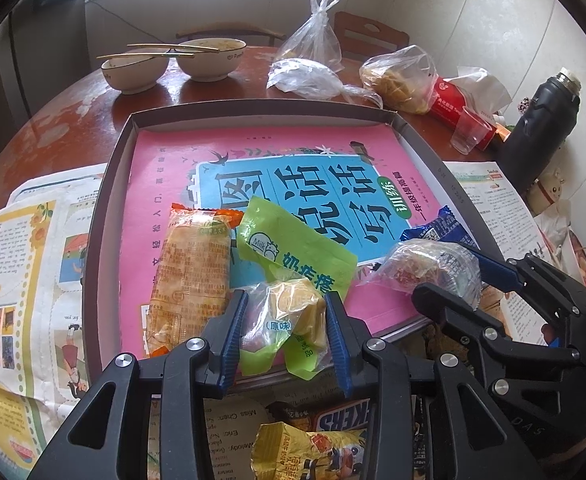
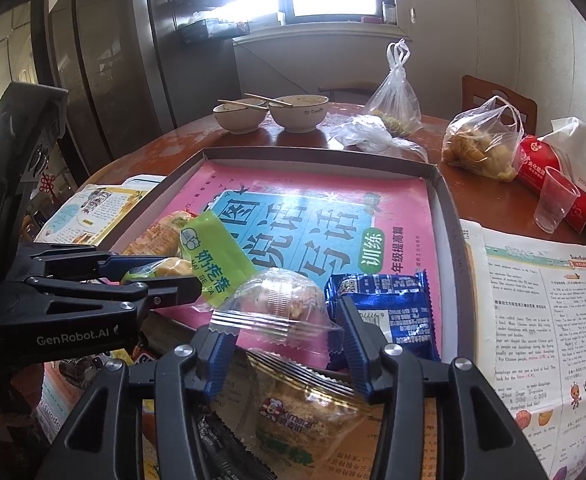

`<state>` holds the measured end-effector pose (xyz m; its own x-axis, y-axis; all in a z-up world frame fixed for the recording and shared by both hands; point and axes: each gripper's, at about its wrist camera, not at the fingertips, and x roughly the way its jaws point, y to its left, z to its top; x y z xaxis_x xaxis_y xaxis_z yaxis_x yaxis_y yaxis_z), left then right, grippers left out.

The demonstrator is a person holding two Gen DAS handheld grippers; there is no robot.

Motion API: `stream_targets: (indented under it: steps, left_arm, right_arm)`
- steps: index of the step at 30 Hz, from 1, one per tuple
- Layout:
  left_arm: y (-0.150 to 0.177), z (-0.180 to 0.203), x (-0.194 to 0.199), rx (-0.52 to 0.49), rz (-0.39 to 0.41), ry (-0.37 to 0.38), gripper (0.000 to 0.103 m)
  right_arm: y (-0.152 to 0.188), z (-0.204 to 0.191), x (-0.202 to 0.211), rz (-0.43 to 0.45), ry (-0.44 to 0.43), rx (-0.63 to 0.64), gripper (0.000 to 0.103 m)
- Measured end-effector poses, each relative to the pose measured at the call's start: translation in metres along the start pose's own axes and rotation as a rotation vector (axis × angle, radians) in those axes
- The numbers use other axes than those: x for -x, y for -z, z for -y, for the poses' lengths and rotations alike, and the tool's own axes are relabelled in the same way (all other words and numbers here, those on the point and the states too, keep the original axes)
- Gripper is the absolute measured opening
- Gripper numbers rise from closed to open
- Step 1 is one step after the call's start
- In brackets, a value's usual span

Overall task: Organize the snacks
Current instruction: 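Open the left tool to drop the green snack while the right releases the clear pastry bag in the tray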

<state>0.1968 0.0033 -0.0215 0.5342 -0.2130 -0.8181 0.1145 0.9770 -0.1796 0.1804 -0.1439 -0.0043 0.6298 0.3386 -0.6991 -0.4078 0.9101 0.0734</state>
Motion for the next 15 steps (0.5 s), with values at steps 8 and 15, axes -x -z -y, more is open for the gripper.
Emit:
stream_targets:
  steps: [8,15]
  left_arm:
    - [0.001,0.000,0.003,0.009,0.003,-0.003,0.041]
    - [0.002,-0.003,0.011,0.030,0.014,0.000,0.044]
  right_arm:
    - [0.001,0.012,0.005,0.007,0.018,-0.037,0.055]
    - [0.002,0.017,0.008,0.004,0.032,-0.042,0.057]
